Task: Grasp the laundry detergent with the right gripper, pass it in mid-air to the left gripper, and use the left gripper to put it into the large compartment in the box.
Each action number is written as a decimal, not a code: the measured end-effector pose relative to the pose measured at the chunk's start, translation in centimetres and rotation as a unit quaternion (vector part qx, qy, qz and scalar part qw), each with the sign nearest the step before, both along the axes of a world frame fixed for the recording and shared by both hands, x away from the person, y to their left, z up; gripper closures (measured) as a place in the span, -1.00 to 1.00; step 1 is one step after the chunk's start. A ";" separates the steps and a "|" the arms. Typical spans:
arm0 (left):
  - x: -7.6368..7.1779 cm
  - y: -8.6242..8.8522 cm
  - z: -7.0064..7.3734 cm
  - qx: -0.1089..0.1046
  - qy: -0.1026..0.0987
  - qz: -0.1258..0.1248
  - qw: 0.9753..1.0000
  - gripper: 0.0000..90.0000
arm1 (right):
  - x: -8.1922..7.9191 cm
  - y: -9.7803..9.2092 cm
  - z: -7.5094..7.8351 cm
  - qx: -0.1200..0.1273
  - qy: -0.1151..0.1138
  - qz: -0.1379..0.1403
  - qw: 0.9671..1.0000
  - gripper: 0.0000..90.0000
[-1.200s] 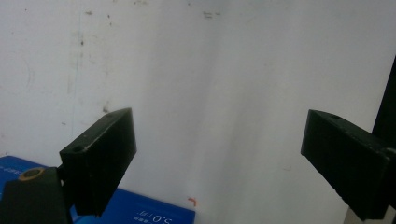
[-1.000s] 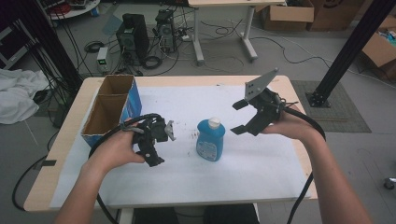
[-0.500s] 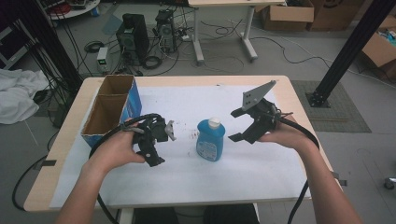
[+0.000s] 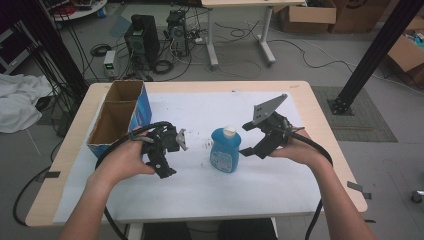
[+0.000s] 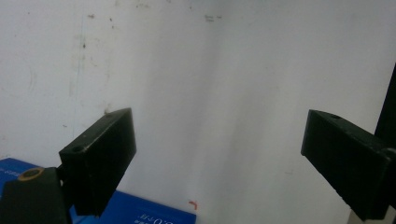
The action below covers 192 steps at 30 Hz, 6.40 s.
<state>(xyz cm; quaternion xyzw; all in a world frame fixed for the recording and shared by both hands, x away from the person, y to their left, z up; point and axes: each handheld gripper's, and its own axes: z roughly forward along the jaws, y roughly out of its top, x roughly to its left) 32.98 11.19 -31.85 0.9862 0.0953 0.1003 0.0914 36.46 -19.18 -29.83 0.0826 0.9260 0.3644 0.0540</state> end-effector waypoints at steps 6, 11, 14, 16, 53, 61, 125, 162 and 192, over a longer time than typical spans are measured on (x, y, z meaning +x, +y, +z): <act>-0.1 0.1 -0.1 -0.002 0.000 0.003 1.000 -0.76 | -0.1 0.5 -0.6 -0.001 -0.001 -0.002 1.000 -0.64; -0.1 0.2 -0.1 -0.003 -0.001 0.002 1.000 -0.76 | 0.0 1.0 -1.3 -0.001 -0.001 -0.002 1.000 -0.64; -0.1 0.2 -0.1 -0.004 0.000 0.004 1.000 -0.76 | 0.0 1.2 -1.6 0.000 -0.002 -0.003 1.000 -0.63; -0.1 0.2 -0.1 -0.004 0.000 0.004 1.000 -0.76 | -0.1 1.3 -1.7 0.000 -0.003 -0.004 1.000 -0.62; -0.1 0.4 -0.3 -0.004 -0.001 0.004 1.000 -0.76 | 0.2 3.6 -4.3 0.008 -0.010 -0.018 1.000 -0.52; -0.1 0.6 -0.2 -0.005 -0.002 0.005 1.000 -0.76 | 0.2 4.1 -4.7 0.003 -0.013 -0.019 1.000 -0.41; 0.4 -1.7 8.3 -0.053 -0.012 -0.014 0.998 -0.77 | -0.1 6.5 -0.1 0.033 -0.013 0.100 0.994 0.02; 0.6 -7.3 10.2 -0.030 -0.002 -0.061 0.998 -0.77 | -1.0 8.5 0.6 0.034 -0.013 0.131 0.991 0.03; 0.8 -7.9 9.3 -0.039 0.014 -0.066 0.997 -0.64 | -1.2 8.1 0.7 0.036 -0.005 0.122 0.992 0.02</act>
